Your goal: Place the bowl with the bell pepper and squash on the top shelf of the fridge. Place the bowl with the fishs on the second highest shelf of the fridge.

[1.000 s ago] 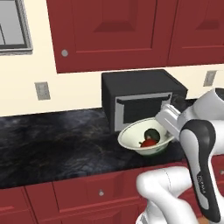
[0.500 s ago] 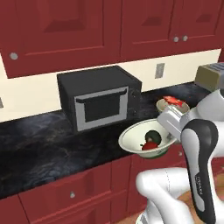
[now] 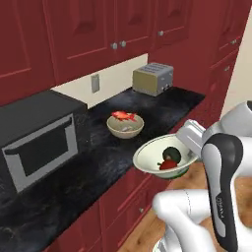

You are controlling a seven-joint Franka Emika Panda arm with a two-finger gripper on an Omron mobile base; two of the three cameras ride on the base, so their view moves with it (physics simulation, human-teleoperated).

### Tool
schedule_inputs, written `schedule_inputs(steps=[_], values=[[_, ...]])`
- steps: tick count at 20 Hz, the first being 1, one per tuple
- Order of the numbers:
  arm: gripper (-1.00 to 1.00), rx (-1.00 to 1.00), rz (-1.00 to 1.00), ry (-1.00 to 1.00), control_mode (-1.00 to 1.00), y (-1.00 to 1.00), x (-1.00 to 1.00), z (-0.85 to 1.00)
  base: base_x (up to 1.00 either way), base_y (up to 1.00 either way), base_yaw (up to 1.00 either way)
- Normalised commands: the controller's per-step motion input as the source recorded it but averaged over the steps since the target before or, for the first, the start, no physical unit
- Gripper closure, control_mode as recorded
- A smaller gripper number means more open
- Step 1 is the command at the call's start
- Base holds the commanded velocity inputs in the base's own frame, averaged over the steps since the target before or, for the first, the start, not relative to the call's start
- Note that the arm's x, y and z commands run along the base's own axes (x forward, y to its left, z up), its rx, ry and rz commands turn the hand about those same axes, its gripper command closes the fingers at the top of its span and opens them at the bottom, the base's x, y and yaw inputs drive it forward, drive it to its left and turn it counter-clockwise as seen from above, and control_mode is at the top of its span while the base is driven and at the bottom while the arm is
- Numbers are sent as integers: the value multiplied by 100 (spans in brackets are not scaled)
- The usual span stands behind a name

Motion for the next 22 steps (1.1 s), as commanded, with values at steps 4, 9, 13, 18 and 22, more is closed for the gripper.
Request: schedule_inputs(steps=[4, 9, 13, 18, 22], values=[[100, 0, 0, 0, 100, 0, 0, 0, 13, -52, -70], [100, 0, 0, 0, 100, 0, 0, 0, 6, -31, -80], [100, 0, 0, 0, 100, 0, 0, 0, 0, 1, -99], [100, 0, 0, 0, 100, 0, 0, 0, 0, 2, -100], [100, 0, 0, 0, 100, 0, 0, 0, 0, 1, -100]])
